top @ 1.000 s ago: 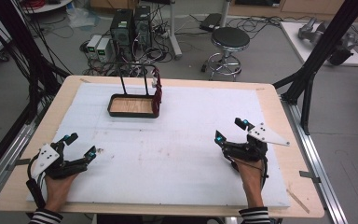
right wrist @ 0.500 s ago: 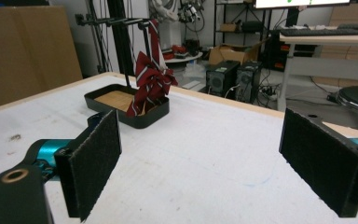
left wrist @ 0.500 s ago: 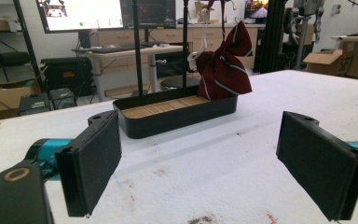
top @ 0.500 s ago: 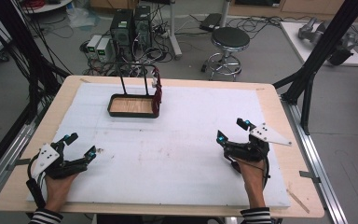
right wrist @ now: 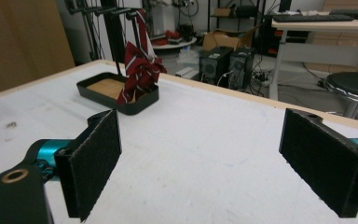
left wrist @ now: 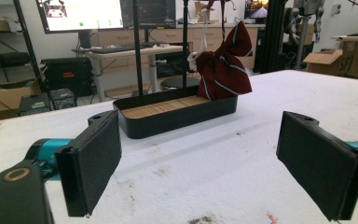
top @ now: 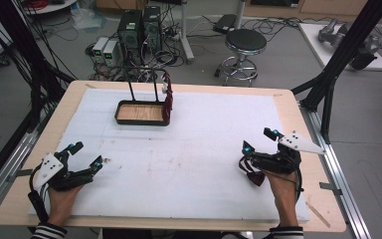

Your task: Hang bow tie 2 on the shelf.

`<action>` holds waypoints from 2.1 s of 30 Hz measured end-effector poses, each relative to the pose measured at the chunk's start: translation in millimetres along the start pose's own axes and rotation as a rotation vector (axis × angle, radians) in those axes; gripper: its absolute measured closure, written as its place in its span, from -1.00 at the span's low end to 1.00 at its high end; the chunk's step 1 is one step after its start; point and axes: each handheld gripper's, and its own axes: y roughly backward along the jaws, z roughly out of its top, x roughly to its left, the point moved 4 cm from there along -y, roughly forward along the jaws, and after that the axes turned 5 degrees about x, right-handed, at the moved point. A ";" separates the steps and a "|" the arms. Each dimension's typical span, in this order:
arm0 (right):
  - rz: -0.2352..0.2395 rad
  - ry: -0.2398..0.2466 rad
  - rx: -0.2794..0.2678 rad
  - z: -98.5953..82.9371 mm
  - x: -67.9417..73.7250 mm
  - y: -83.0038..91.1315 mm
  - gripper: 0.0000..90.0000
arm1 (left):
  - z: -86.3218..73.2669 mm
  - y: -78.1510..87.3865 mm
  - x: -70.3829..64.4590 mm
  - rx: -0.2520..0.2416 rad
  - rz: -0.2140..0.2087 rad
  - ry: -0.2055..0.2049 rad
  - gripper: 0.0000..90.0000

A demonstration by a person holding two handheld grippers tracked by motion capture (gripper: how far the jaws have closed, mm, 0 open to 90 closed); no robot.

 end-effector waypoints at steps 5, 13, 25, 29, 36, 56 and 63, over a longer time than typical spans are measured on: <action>-0.003 0.008 0.033 -0.9 -6.6 9.9 -0.74 | 0.0 0.1 -0.4 -0.003 0.001 -0.002 -0.68; 0.005 0.086 0.157 -7.0 -15.6 23.0 -0.74 | 0.0 -0.1 -0.3 0.002 -0.001 -0.007 -0.68; 0.000 0.158 0.314 -25.2 -31.4 35.4 -0.73 | 0.1 -0.3 -1.2 0.001 0.000 -0.008 -0.68; -0.005 0.199 0.381 -34.7 -36.5 34.5 -0.70 | 0.1 -0.3 -1.1 0.000 0.000 -0.008 -0.68; -0.016 0.249 0.476 -49.1 -44.3 34.6 -0.69 | 0.0 -0.2 -0.9 0.003 0.001 -0.008 -0.68; 0.018 0.446 0.736 -77.1 -49.6 14.1 -0.52 | 0.0 -0.3 -0.4 0.003 0.000 -0.007 -0.68; 0.047 0.465 0.777 -80.5 -50.5 8.3 -0.45 | 0.0 -0.2 -0.3 0.002 0.000 -0.006 -0.68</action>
